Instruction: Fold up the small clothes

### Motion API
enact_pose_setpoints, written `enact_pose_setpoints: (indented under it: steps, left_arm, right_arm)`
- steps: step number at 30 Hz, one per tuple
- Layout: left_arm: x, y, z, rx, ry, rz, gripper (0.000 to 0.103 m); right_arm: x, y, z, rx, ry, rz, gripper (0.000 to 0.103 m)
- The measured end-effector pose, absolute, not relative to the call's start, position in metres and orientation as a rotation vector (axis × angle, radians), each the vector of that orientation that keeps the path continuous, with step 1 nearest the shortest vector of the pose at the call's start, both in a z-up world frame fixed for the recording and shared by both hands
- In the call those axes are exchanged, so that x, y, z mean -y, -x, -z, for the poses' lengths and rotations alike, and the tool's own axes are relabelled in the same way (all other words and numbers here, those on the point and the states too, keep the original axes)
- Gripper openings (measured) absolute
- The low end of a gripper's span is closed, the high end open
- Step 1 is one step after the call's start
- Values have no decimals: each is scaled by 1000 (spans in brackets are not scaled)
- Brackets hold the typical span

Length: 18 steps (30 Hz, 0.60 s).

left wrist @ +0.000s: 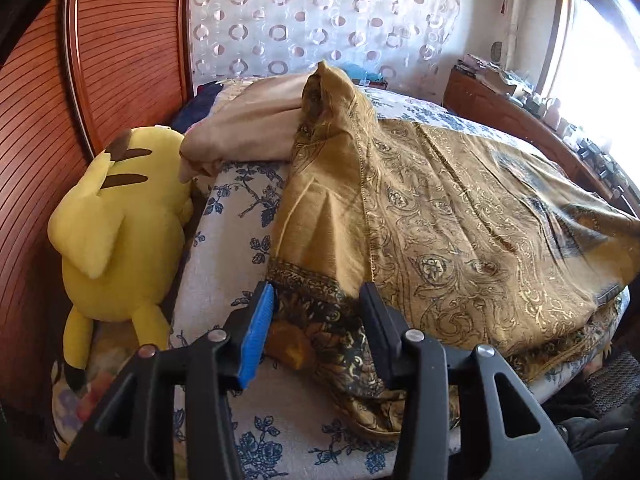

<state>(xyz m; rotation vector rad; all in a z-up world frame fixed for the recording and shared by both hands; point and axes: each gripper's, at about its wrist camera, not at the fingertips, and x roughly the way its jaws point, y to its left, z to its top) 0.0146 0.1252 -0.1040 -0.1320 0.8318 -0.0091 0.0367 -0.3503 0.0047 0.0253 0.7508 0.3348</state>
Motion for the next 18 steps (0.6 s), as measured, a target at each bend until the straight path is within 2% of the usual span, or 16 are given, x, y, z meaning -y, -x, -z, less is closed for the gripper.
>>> enact_pose_setpoints:
  steps: [8, 12, 14, 15, 18]
  left_arm:
    - [-129, -11, 108, -856, 164, 16, 43]
    - [-126, -11, 108, -859, 147, 8, 49]
    - [-126, -11, 109, -862, 130, -17, 58]
    - [-126, -11, 110, -862, 126, -20, 58]
    - [-131, -12, 111, -862, 132, -13, 62]
  right_arm:
    - [348, -43, 37, -852, 25, -272, 2]
    - [356, -47, 43, -855, -8, -255, 5]
    - [357, -48, 43, -852, -4, -244, 12]
    - [358, -49, 43, -851, -3, -241, 14]
    - [359, -49, 41, -843, 0, -226, 34]
